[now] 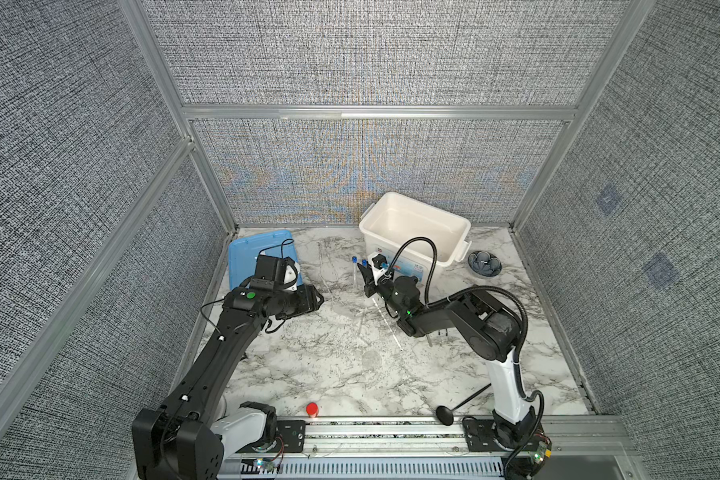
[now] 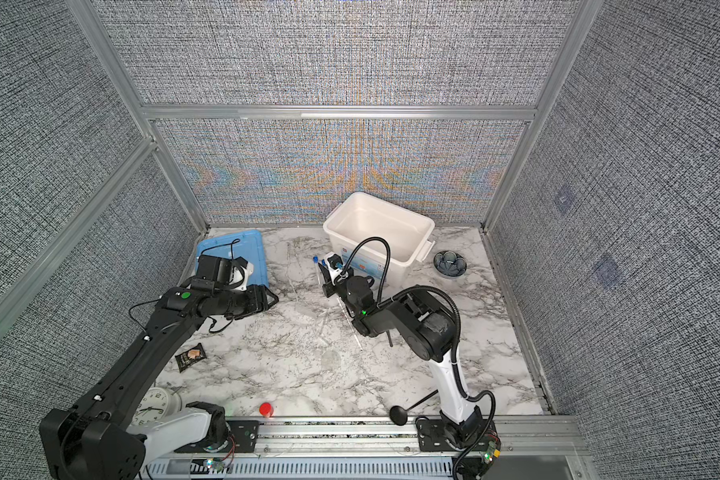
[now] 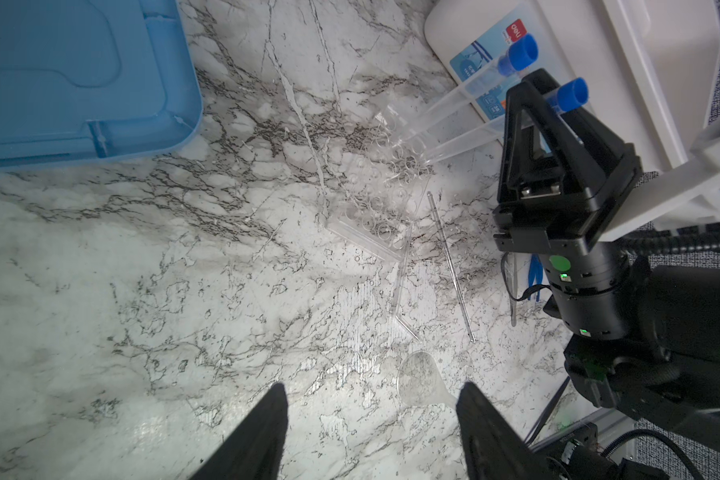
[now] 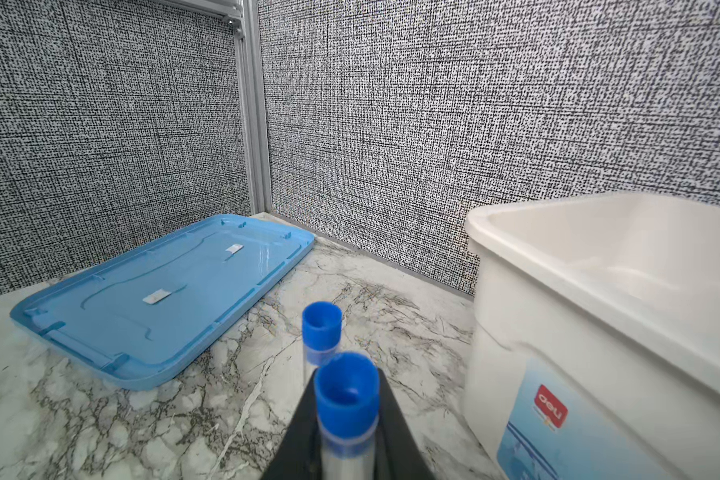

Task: Organize the chemistry lab equipment
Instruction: 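Lower the tube upright into the clear rack beside the first tube with the right gripper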

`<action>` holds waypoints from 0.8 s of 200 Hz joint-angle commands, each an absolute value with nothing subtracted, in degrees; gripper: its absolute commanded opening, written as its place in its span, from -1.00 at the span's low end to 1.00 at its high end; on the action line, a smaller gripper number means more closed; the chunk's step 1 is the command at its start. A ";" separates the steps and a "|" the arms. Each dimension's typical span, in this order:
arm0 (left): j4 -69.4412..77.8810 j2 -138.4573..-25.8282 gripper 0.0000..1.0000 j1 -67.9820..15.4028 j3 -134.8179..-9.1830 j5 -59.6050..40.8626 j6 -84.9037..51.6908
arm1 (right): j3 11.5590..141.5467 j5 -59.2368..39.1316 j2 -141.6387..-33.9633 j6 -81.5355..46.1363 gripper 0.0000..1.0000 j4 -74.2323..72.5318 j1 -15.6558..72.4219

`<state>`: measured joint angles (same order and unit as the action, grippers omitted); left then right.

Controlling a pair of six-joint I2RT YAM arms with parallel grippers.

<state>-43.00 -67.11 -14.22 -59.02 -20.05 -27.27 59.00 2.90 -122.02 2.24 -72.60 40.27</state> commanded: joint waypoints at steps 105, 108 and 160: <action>-41.27 -67.58 0.33 -14.19 -58.49 -21.18 -27.55 | 58.28 5.75 -122.08 1.85 -0.56 -74.57 40.50; -41.27 -67.54 0.33 -14.20 -58.50 -21.19 -27.59 | 58.27 5.84 -122.06 1.85 -0.56 -74.61 40.44; -41.13 -67.85 0.32 -14.16 -58.47 -21.30 -27.69 | 58.36 6.26 -121.93 1.49 -0.55 -74.19 40.43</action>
